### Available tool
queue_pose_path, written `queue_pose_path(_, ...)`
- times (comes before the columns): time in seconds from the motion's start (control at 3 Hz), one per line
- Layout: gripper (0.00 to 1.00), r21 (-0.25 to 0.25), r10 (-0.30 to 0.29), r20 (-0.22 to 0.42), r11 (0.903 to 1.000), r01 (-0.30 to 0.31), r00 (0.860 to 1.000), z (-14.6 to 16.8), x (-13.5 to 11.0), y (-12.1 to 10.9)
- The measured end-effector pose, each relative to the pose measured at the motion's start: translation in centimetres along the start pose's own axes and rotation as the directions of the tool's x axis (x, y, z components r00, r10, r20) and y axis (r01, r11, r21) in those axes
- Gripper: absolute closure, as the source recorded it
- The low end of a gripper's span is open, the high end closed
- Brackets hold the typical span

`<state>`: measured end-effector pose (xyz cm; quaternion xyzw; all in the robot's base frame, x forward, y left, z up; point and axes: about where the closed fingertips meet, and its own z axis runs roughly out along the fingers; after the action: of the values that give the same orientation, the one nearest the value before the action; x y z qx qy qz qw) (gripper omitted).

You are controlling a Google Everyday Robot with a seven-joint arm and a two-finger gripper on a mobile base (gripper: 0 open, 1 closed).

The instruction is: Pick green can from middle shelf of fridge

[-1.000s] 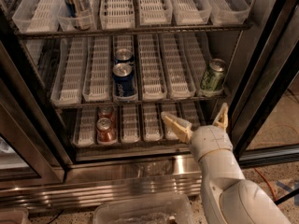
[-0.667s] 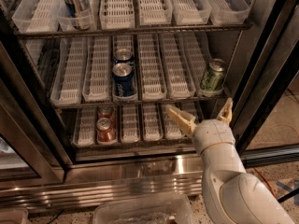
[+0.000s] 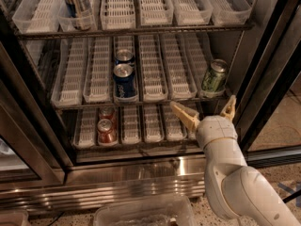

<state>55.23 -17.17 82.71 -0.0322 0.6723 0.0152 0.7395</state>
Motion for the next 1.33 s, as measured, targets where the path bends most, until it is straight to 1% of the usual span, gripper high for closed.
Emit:
queue_pose_path(0.33, 0.0, 0.029, -0.023, 0.008, 0.9993, 0.022, 1.0, 1.6, -0.09, -2.27)
queue_pose_path(0.67, 0.0, 0.029, -0.023, 0.008, 0.9993, 0.022, 1.0, 1.6, -0.09, -2.27)
queue_pose_path(1.0, 0.19, 0.029, -0.023, 0.008, 0.9993, 0.022, 1.0, 1.6, -0.09, -2.26)
queue_pose_path(1.33, 0.43, 0.029, -0.023, 0.008, 0.9993, 0.022, 1.0, 1.6, -0.09, -2.26)
